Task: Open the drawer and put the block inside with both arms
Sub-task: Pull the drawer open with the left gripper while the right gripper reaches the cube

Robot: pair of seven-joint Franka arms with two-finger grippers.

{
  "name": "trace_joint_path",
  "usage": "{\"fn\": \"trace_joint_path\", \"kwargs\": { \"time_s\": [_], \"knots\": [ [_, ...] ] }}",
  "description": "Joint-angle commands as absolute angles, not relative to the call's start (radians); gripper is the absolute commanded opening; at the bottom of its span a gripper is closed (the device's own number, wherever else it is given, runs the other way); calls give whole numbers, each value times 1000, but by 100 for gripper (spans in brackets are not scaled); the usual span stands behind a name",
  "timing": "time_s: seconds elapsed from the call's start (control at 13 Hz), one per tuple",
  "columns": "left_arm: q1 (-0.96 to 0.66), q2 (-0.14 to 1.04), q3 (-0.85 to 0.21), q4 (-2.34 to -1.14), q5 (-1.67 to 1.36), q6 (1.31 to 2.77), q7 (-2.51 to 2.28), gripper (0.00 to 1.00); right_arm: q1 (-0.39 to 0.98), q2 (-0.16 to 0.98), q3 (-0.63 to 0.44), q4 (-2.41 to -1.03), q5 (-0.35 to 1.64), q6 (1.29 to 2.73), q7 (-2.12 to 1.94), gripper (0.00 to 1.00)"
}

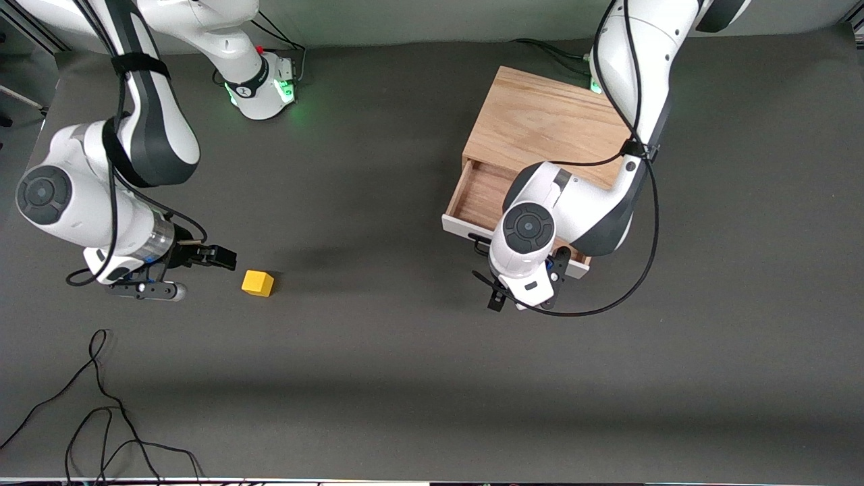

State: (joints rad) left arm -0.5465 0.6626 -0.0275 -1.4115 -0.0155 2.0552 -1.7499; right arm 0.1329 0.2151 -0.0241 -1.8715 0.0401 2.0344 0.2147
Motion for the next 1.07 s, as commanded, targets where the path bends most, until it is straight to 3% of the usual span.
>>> {"fn": "trace_joint_path", "kwargs": {
  "time_s": [0.0, 0.46, 0.69, 1.0],
  "knots": [
    [-546, 689, -29, -1347, -20, 2072, -1759, 100, 135, 221, -31, -1897, 55, 2085, 230, 100],
    [-508, 660, -26, -1273, -5, 2079, -1755, 100, 130, 279, -37, -1951, 57, 2218, 233, 100],
    [-427, 594, -32, -1191, -17, 1888, -1585, 100, 132, 281, -38, -2040, 57, 2342, 233, 100],
    [-312, 480, -37, -1187, -25, 1705, -1295, 100, 133, 357, -37, -2042, 58, 2434, 233, 100]
  ]
}}
